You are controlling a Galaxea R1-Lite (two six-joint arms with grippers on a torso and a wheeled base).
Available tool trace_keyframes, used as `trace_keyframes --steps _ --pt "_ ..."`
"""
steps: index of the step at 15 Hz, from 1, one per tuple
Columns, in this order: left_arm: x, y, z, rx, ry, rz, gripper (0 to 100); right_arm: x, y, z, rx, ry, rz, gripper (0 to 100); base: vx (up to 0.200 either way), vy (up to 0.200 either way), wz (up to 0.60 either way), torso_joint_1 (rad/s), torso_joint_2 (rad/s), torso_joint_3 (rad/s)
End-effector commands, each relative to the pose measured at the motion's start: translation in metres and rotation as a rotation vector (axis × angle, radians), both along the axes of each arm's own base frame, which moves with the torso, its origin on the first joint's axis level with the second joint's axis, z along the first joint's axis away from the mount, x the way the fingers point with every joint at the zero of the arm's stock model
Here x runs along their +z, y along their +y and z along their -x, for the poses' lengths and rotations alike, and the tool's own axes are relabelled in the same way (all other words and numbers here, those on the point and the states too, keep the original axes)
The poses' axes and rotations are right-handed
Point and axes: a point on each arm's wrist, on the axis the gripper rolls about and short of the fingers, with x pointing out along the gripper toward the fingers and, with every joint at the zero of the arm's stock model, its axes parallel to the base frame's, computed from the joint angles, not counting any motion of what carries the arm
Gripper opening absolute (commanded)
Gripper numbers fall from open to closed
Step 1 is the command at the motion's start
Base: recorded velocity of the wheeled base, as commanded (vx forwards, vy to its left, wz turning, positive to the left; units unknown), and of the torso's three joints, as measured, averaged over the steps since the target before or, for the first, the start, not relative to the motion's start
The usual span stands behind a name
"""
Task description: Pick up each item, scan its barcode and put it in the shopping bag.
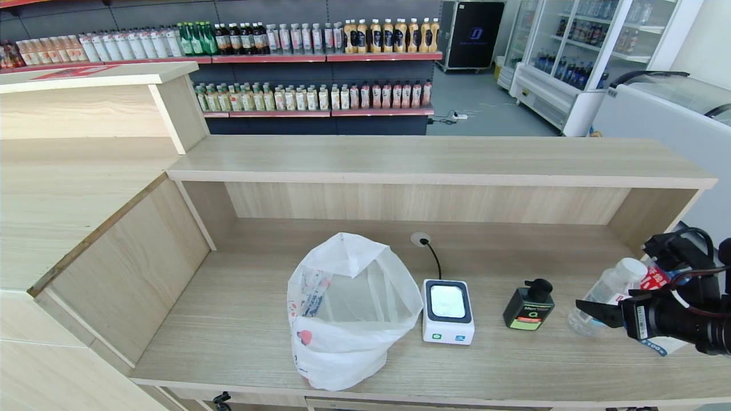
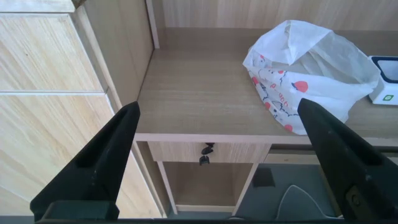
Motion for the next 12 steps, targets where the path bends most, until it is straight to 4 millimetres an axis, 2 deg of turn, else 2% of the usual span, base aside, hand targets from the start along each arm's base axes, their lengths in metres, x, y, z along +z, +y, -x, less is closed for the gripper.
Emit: trace_keyframes --steps 1,4,8,12 --pt "0.0 0.0 0.0 0.0 0.0 0.0 100 -0.014 -0.001 -0.007 0.008 0.057 -0.006 100 0.0 0.0 0.0 0.0 0.0 0.0" --pt "0.0 0.0 0.0 0.0 0.0 0.0 100 -0.027 0.0 -0.02 0.047 0.031 0.009 100 0.0 0.0 0.0 0.0 0.0 0.0" --pt "0.0 0.0 0.0 0.0 0.0 0.0 100 -0.05 0.007 -0.025 0.168 0.02 0.019 100 0.0 0.0 0.0 0.0 0.0 0.0" --pt "0.0 0.0 0.0 0.0 0.0 0.0 100 -0.061 0.007 -0.038 0.263 -0.026 0.011 100 0.0 0.0 0.0 0.0 0.0 0.0"
